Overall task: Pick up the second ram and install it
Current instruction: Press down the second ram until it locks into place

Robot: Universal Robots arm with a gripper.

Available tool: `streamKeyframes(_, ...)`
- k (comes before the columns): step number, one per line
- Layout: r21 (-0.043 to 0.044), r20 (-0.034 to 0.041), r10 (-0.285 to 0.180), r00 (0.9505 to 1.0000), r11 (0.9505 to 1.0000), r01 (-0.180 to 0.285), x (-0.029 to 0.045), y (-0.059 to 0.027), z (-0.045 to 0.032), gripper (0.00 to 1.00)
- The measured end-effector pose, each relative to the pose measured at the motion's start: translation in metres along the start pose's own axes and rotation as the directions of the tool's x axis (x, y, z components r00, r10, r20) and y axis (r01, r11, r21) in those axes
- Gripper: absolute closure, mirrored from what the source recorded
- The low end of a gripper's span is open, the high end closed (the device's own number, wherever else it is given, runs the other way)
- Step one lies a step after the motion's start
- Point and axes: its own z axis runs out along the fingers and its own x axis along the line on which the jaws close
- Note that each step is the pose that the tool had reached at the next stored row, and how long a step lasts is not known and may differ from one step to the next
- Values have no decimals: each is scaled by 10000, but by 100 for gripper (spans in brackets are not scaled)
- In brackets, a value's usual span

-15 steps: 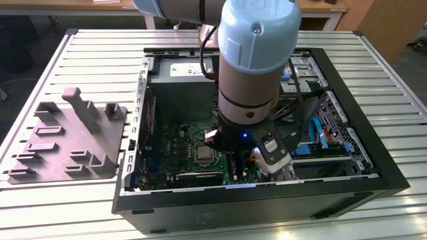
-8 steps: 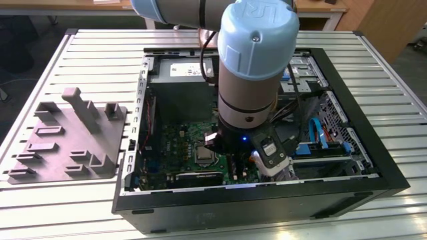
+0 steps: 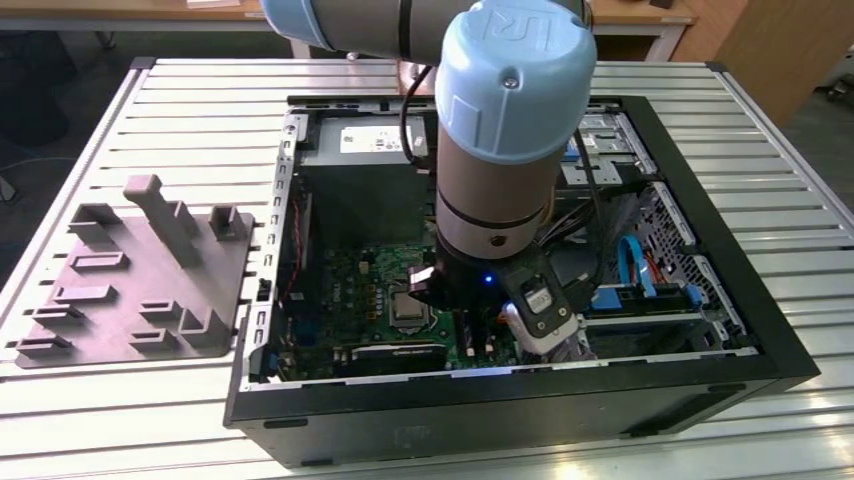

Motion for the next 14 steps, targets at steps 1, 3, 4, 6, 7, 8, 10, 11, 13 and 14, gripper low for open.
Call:
streamKeyframes(1,0,0,0,10000,10000,0,0,-1,3,90)
streamKeyframes(3,2,-1,0,10000,10000,0,1,-2,11,90)
streamKeyframes(4,2,-1,0,10000,10000,0,1,-2,12,90)
streamKeyframes(6,0,-1,0,10000,10000,0,1,-1,13,90)
streamKeyframes(7,-2,0,1,10000,10000,-1,1,-1,14,90)
streamKeyframes(8,-4,1,0,10000,10000,0,1,-1,14,90)
streamKeyframes(10,-6,1,0,10000,10000,0,0,-1,10,90)
streamKeyframes(11,-19,5,1,10000,10000,-1,0,2,0,90)
streamKeyframes(13,-8,3,0,10000,10000,0,-4,5,-53,90)
streamKeyframes(14,4,1,0,10000,10000,0,-5,6,-86,90)
